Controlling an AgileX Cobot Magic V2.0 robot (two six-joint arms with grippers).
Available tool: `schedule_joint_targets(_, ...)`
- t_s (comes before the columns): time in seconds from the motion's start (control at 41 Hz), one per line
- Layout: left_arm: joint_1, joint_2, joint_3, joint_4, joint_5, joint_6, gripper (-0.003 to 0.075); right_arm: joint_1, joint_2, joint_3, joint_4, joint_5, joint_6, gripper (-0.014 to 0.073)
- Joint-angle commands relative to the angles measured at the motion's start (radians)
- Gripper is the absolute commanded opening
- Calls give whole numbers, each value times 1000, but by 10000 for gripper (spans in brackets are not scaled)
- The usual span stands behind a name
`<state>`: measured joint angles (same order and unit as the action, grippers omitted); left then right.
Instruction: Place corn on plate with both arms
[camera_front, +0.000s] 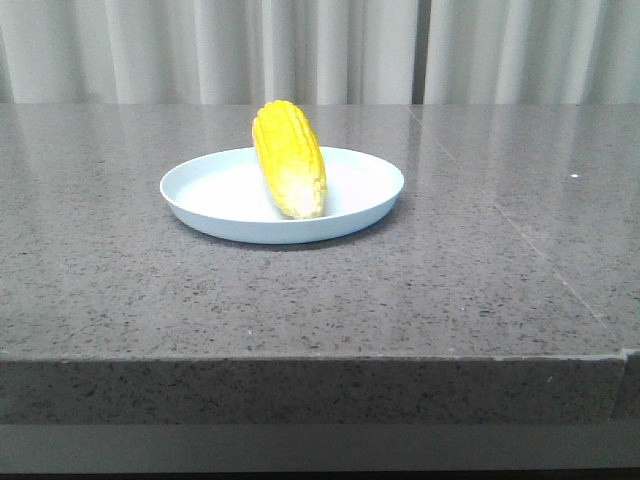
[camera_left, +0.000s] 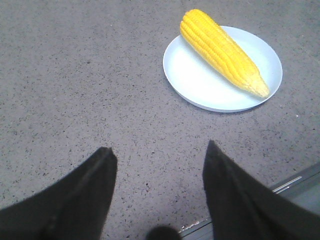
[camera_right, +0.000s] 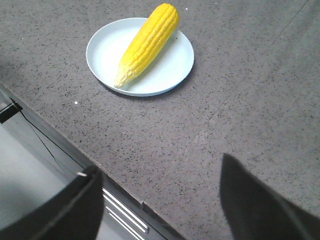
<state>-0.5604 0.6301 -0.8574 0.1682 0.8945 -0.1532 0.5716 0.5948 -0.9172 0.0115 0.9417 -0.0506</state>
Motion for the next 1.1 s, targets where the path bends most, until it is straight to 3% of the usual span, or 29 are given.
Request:
schedule_joint_targets(0.0,-8,1,-24,23,-45,-4,267,0,1,-25,7,-75,-11,321)
schedule_joint_targets(0.147,-8,1,-24,52,-30,-4,105,0,1,-25,8,-74,-11,52)
schedule_joint_targets(0.244,-8,1,-24,62,-30,-4,7,0,1,-25,8,-74,-11,-66)
schedule_joint_targets(0.464,-8,1,-24,51,-30,81,-20,0,1,-25,8,-78,-11,-67)
schedule_joint_targets(1.074,-8,1,-24,21,-32,81,-20,0,1,-25,8,-76,-11,-67)
